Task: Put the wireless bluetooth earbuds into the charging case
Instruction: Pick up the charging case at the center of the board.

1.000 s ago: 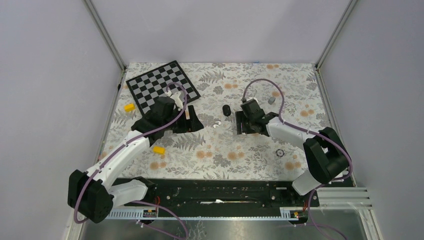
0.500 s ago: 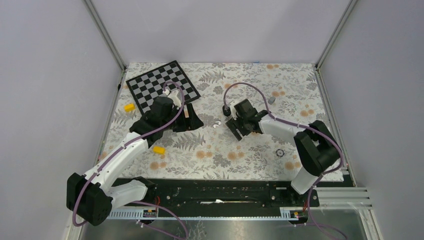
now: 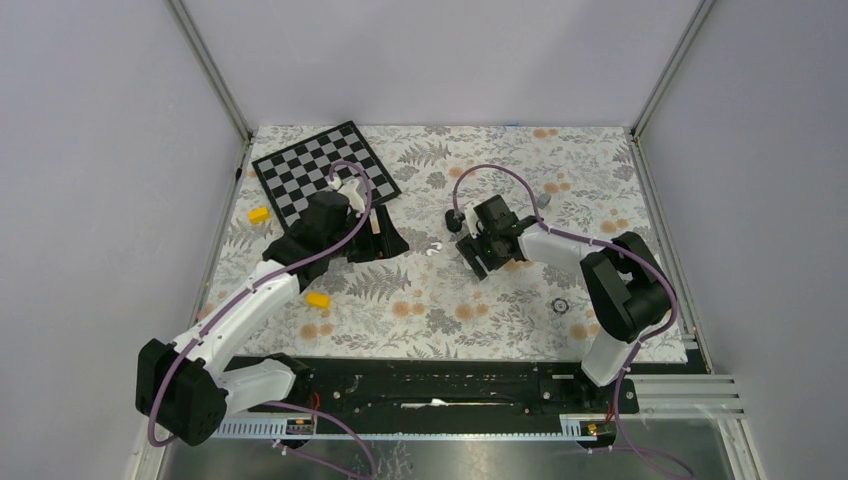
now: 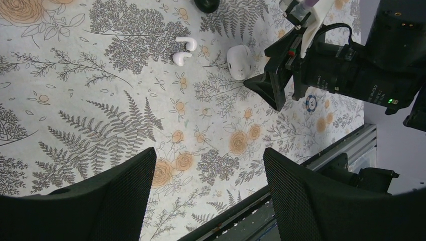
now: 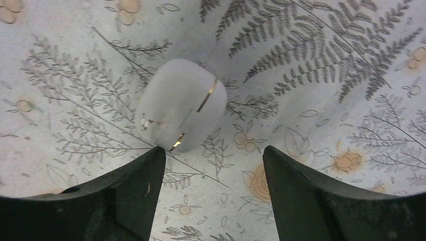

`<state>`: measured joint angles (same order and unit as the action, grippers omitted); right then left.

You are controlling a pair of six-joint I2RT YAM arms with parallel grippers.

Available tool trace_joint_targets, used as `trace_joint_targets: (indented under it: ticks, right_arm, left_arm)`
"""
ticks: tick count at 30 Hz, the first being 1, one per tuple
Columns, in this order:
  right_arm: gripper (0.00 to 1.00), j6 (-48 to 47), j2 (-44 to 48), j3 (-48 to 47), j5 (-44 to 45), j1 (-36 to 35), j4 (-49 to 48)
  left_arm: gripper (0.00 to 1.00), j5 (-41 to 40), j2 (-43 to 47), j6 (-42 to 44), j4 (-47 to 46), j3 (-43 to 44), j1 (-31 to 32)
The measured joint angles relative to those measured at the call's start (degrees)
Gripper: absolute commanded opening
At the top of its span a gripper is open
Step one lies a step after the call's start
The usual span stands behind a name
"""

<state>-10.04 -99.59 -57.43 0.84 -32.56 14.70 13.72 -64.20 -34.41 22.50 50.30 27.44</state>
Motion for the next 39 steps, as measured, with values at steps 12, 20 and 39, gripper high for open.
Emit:
trace_joint_targets:
  ticks: [12, 20, 39]
  right_arm:
    - [0.86, 1.4, 2.4, 0.1, -7.0, 0.0, -0.2]
    - [0.81, 14.4, 2.4, -2.6, -1.5, -1.6, -0.1]
    - [0.42, 31.8, -5.9, -7.3, 16.6, -7.1, 1.7]
  left_arm:
    - [0.80, 0.3, -0.6, -0.5, 0.0, 0.0, 0.0]
    - [0.82, 0.3, -0.5, -1.8, -0.4, -0.3, 0.0]
    - [0.84, 0.4, 1.5, -3.1, -1.2, -3.2, 0.1]
